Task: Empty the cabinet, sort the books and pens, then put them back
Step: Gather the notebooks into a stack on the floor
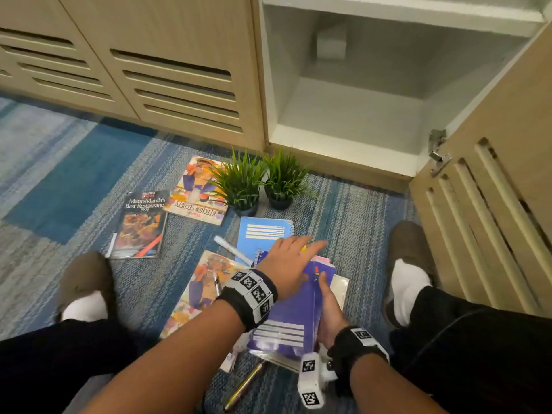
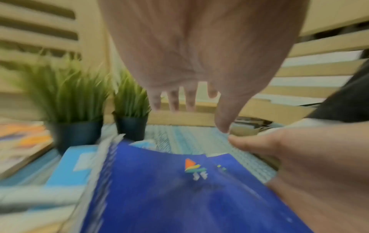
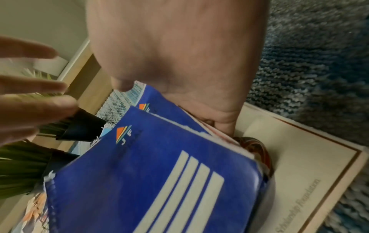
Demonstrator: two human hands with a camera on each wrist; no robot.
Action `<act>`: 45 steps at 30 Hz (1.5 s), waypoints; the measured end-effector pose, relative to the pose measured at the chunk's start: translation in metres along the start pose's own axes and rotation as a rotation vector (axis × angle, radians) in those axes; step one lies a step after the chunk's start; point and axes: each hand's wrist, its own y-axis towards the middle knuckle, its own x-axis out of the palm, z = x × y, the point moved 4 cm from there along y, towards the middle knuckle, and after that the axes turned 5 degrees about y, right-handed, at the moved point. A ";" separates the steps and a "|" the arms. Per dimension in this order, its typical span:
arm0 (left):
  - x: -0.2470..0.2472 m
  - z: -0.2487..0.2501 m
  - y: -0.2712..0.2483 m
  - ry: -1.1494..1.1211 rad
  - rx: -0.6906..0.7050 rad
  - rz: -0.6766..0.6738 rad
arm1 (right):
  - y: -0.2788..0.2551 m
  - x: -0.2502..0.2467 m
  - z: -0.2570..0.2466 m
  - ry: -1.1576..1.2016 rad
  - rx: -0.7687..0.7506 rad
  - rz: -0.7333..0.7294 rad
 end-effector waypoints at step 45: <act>-0.117 -0.066 -0.017 0.313 -0.295 0.006 | 0.027 -0.022 0.018 -0.337 -0.129 0.284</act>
